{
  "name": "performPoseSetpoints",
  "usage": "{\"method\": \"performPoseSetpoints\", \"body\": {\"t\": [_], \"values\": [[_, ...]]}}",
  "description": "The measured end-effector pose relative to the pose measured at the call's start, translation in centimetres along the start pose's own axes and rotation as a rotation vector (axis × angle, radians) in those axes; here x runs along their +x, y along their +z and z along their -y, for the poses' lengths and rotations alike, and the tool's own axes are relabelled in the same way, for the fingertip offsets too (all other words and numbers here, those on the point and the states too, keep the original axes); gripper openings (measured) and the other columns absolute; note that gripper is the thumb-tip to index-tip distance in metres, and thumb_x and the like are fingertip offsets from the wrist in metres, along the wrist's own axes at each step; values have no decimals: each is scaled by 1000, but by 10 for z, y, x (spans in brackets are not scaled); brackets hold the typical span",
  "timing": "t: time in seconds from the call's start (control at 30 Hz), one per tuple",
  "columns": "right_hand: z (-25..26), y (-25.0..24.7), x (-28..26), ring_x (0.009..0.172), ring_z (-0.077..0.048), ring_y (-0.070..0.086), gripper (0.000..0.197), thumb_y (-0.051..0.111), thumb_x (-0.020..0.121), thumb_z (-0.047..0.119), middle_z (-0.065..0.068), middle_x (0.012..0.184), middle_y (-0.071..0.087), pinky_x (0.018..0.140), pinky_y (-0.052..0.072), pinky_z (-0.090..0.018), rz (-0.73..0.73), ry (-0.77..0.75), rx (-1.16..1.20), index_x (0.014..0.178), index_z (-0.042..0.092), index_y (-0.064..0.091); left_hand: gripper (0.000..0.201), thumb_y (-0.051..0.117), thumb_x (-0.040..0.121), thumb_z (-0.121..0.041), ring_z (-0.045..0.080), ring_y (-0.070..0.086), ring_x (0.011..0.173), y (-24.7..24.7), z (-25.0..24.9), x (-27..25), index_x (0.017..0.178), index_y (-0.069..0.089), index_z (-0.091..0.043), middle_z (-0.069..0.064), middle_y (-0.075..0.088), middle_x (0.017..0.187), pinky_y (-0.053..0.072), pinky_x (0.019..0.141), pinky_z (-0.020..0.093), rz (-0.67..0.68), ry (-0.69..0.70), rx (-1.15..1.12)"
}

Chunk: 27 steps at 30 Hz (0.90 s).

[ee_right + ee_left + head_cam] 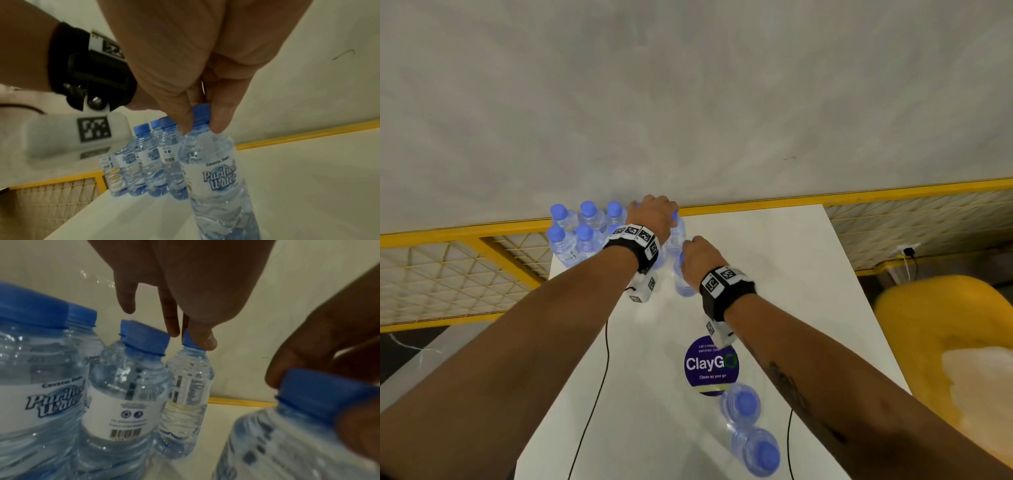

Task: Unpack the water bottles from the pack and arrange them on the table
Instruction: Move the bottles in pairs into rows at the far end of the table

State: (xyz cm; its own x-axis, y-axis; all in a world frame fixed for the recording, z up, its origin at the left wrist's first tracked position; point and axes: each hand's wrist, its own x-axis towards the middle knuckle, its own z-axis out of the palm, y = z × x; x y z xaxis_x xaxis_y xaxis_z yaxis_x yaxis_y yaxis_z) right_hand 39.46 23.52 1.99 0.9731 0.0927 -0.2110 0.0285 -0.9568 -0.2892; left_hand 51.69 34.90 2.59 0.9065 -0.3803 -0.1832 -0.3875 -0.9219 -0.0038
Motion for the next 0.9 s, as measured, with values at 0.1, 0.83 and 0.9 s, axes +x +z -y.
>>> {"method": "performPoseSetpoints", "body": {"t": [0.1, 0.83, 0.9], "values": [[0, -3, 25, 99, -32, 61, 34, 65, 84, 21, -14, 114, 54, 85, 51, -36, -1, -12, 0, 114, 8, 55, 32, 56, 94, -19, 27, 45, 124, 4, 6, 11, 124, 57, -28, -1, 56, 123, 35, 108, 53, 0, -15, 9], [3, -7, 81, 105, -33, 62, 33, 62, 90, 17, -17, 121, 60, 84, 48, -33, -88, -52, 65, 121, 8, 63, 27, 56, 90, -16, 28, 66, 97, 5, 20, 19, 115, 59, -26, 0, 69, 113, 45, 77, 34, 60, 9, -79], [4, -6, 82, 104, -33, 62, 33, 63, 90, 18, -16, 120, 60, 84, 49, -33, -94, -55, 58, 121, 9, 63, 26, 56, 91, -17, 29, 66, 95, 5, 21, 18, 114, 58, -26, 0, 69, 111, 45, 76, 34, 67, 7, -82]]}}
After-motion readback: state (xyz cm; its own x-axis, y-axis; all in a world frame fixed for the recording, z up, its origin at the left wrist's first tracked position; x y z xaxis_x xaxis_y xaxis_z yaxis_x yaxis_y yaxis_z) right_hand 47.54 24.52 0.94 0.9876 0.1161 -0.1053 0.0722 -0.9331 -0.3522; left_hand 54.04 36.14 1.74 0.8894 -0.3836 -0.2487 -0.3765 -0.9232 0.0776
